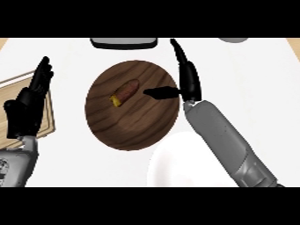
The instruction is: Pick the sweet potato from the plate and place it in the bowl
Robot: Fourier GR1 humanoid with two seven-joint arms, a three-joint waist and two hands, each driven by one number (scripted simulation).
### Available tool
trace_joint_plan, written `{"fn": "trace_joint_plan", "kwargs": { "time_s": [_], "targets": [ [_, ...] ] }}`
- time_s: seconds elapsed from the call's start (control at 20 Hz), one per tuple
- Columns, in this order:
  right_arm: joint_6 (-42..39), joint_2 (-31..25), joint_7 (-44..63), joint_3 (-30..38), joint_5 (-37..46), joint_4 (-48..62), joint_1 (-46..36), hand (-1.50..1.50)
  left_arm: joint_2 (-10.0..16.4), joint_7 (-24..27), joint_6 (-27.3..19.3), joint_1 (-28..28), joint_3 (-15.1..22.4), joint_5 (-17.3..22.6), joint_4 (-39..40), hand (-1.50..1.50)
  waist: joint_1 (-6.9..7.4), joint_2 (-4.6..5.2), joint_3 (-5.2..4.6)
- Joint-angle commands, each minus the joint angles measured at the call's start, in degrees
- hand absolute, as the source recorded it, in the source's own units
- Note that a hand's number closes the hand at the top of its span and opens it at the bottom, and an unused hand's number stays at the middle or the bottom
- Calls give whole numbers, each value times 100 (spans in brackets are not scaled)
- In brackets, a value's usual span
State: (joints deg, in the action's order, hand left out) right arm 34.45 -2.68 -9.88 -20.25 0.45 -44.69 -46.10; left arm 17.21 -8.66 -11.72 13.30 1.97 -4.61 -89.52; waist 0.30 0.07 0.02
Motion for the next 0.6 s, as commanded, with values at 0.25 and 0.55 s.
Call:
{"fn": "trace_joint_plan", "kwargs": {
  "time_s": [0.25,0.55],
  "targets": [
    [-1198,-777,-141,-117,-380,-2590,2030,-150,-134,-12,-35,-67,-124,-113,-2,0,-121,-31,-4],
    [-1808,-1358,22,11,-328,-3874,2935,-150,-94,-138,166,-37,-250,-173,-98,0,-75,-22,-3]
  ]
}}
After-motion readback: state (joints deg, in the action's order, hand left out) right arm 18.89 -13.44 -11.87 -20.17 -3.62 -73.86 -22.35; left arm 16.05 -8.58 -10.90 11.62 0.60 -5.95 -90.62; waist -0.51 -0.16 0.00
